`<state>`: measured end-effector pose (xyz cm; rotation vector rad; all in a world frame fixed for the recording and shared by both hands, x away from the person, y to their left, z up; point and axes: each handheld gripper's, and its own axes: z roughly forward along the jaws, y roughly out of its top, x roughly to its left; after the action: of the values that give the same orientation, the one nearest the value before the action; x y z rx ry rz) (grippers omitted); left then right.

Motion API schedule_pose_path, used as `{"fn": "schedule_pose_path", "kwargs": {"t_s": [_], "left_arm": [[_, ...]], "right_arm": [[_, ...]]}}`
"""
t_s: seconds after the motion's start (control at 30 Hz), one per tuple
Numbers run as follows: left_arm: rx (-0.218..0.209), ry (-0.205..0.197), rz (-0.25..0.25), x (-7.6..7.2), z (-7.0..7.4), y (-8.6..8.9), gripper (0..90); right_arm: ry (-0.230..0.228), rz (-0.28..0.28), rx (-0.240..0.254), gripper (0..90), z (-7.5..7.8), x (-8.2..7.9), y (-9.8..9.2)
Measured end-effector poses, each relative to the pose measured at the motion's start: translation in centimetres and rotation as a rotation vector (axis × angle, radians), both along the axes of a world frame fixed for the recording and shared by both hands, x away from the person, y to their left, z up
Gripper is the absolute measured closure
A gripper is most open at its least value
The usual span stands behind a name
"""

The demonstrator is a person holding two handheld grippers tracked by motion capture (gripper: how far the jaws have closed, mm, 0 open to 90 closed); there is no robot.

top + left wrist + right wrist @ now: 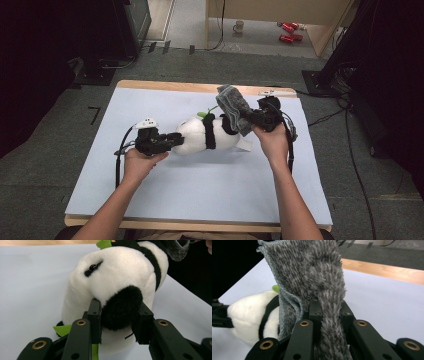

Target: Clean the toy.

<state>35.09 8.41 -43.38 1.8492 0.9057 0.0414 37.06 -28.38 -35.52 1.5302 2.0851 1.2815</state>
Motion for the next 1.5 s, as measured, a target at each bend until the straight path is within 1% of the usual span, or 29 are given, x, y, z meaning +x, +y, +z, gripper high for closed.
{"fn": "schedule_pose_path", "kwargs": {"t_s": [0.07, 0.13, 0.2, 0.27, 0.33, 0.4, 0.5, 0.53, 0.6, 0.67, 0.7, 0.77, 0.8, 0.83, 0.93, 0.97, 1.0, 1.1, 1.2, 1.27, 1.33, 1.5], "left_arm": [[-0.008, 0.016, -0.003, 0.1, 0.1, 0.0, 68.6], [-0.028, 0.023, -0.012, 0.1, 0.3, -0.1, 71.2], [-0.051, 0.028, -0.027, 0.0, 0.6, -0.2, 73.5], [-0.065, 0.034, -0.047, -0.1, 0.8, -0.3, 75.3], [-0.091, 0.046, -0.066, -0.2, 1.2, -0.3, 76.4], [-0.133, 0.070, -0.081, -0.2, 1.6, -0.1, 77.3], [-0.184, 0.103, -0.096, -0.2, 2.0, 0.3, 77.9], [-0.208, 0.110, -0.098, -0.3, 2.2, 0.5, 78.2], [-0.234, 0.121, -0.112, -0.6, 2.6, 0.5, 78.2], [-0.268, 0.153, -0.115, -0.6, 2.7, 0.6, 78.2], [-0.288, 0.176, -0.114, -0.5, 2.5, 0.7, 78.2], [-0.336, 0.242, -0.115, -0.2, 1.9, 0.9, 78.3], [-0.350, 0.266, -0.107, -0.1, 1.7, 0.9, 78.3], [-0.346, 0.282, -0.100, 0.0, 1.4, 1.0, 78.3], [-0.314, 0.295, -0.083, 0.4, 0.8, 1.0, 78.2], [-0.314, 0.296, -0.074, 0.5, 0.6, 1.0, 78.2], [-0.322, 0.296, -0.070, 0.7, 0.5, 1.1, 78.2], [-0.303, 0.286, -0.049, 0.9, 0.4, 1.5, 78.0], [-0.285, 0.279, -0.032, 1.1, 0.1, 1.8, 77.6], [-0.271, 0.266, -0.018, 1.1, 0.1, 1.9, 77.2], [-0.262, 0.255, -0.008, 1.2, 0.0, 2.0, 76.7], [-0.253, 0.250, 0.002, 1.4, -0.2, 2.2, 75.8]], "right_arm": [[-0.009, -0.009, 0.023, 78.9, 0.4, -0.2, -0.5], [-0.018, -0.006, 0.055, 78.9, 0.9, -0.4, -0.8], [-0.032, 0.008, 0.082, 78.9, 1.5, -0.7, -0.8], [-0.046, 0.033, 0.116, 78.9, 2.1, -1.1, -0.6], [-0.062, 0.054, 0.125, 78.9, 2.8, -1.5, -0.1], [-0.076, 0.077, 0.140, 78.9, 3.4, -1.9, 0.4], [-0.093, 0.110, 0.157, 78.9, 4.3, -2.5, 1.0], [-0.099, 0.123, 0.162, 78.9, 4.6, -2.7, 1.3], [-0.111, 0.145, 0.168, 78.9, 5.0, -3.1, 1.8], [-0.109, 0.164, 0.176, 78.9, 5.3, -3.3, 2.2], [-0.110, 0.173, 0.176, 78.9, 5.3, -3.4, 2.4], [-0.108, 0.196, 0.171, 78.9, 5.3, -3.6, 3.0], [-0.102, 0.203, 0.167, 78.9, 5.3, -3.6, 3.3], [-0.098, 0.208, 0.166, 78.9, 5.3, -3.6, 3.5], [-0.079, 0.231, 0.160, 78.8, 4.8, -3.6, 4.3], [-0.072, 0.238, 0.158, 78.9, 4.5, -3.5, 4.5], [-0.067, 0.243, 0.155, 78.9, 4.3, -3.5, 4.7], [-0.048, 0.263, 0.144, 78.9, 3.4, -3.3, 5.4], [-0.013, 0.276, 0.141, 78.9, 2.3, -3.2, 6.1], [0.005, 0.282, 0.135, 78.9, 1.7, -3.3, 6.3], [0.022, 0.288, 0.125, 78.9, 1.1, -3.3, 6.6], [0.075, 0.285, 0.086, 78.9, -0.9, -3.1, 6.9]]}}
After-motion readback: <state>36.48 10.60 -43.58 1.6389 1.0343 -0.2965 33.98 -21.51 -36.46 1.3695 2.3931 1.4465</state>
